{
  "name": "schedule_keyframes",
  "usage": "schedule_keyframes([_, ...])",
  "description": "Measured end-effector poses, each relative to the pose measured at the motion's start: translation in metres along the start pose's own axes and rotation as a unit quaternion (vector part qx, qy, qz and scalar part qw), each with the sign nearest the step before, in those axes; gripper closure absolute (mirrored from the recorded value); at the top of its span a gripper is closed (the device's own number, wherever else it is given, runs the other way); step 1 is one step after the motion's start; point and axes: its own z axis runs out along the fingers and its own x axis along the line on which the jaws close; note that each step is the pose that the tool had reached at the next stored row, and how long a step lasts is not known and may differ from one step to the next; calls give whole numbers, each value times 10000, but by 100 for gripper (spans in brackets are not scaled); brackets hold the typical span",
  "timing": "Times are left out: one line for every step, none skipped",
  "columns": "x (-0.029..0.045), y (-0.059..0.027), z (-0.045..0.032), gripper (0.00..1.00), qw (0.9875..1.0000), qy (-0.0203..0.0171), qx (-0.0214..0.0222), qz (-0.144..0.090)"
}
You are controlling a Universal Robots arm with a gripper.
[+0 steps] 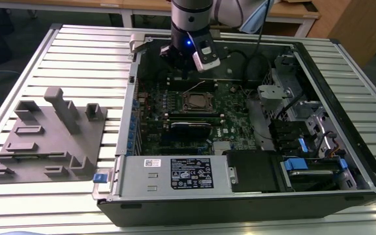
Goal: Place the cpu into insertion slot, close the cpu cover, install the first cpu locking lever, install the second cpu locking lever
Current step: 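Install the first cpu locking lever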
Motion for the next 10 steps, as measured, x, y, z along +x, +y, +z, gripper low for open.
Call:
schedule_keyframes([-1,-1,3,89,10000,-1,16,0])
schedule_keyframes([-3,-2,8,89,10000,-2,28,0])
schedule_keyframes([-5,-3,13,89,10000,-3,44,0])
schedule_keyframes([-7,-3,17,89,10000,-4,63,0])
schedule_keyframes([-38,-9,69,89,9995,-25,327,-5])
schedule_keyframes([-40,-10,72,89,9994,-27,345,-6])
schedule_keyframes([-43,-10,76,89,9993,-28,363,-6])
schedule_keyframes([-45,-11,79,89,9993,-29,382,-7])
schedule_keyframes([-47,-11,83,89,9992,-31,401,-7])
schedule_keyframes([-50,-11,87,89,9991,-32,419,-7])
